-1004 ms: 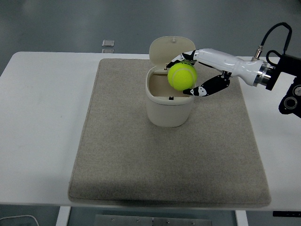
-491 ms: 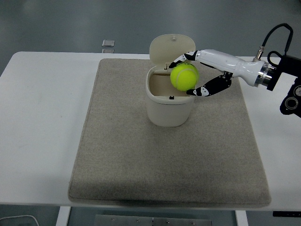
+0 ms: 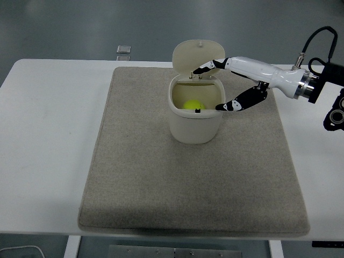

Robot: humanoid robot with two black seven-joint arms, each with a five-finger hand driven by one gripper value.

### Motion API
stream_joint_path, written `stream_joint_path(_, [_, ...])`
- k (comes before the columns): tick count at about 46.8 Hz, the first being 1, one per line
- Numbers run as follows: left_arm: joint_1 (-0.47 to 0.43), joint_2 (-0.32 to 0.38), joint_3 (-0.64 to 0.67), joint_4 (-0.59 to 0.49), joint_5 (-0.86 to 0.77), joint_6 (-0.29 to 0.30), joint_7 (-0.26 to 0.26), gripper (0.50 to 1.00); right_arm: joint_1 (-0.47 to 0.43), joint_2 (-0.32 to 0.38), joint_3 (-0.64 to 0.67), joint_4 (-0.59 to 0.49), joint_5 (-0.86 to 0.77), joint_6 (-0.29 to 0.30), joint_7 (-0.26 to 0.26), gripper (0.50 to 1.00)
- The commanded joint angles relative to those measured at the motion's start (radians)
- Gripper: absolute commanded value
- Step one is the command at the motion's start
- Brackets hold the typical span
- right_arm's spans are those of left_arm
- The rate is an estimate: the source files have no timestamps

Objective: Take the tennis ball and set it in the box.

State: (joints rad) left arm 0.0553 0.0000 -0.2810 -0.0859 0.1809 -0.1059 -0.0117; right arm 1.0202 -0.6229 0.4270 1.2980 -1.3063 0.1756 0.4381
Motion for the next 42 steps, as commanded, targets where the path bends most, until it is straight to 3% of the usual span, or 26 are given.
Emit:
stream_joint_path(1, [0.0, 0.0, 0.0, 0.0, 0.0, 0.0, -0.001, 0.992, 0.001, -0.032, 0.001, 0.0, 0.082, 0.06, 0.007, 0.901])
stream_joint_path(6, [0.0, 0.0, 0.0, 0.0, 0.0, 0.0, -0.001, 0.992, 0.001, -0.066, -0.001, -0.003, 0.189, 0.13, 0.008, 0.913])
stream_joint_path(12, [0.0, 0.0, 0.0, 0.0, 0.0, 0.0, -0.001, 0.992, -0.003, -0.081, -0.002, -0.052, 0.298, 0.166, 0.013, 0.915])
stream_joint_path(23, [0.0, 0.0, 0.0, 0.0, 0.0, 0.0, 0.001, 0.992, -0.006, -0.078, -0.004, -0.207, 0.518, 0.171, 0.008, 0.913])
stream_joint_path(42, [0.0, 0.0, 0.0, 0.0, 0.0, 0.0, -0.001, 0.992, -0.006, -0.064, -0.002, -0.307, 0.729, 0.159, -0.013, 0.913])
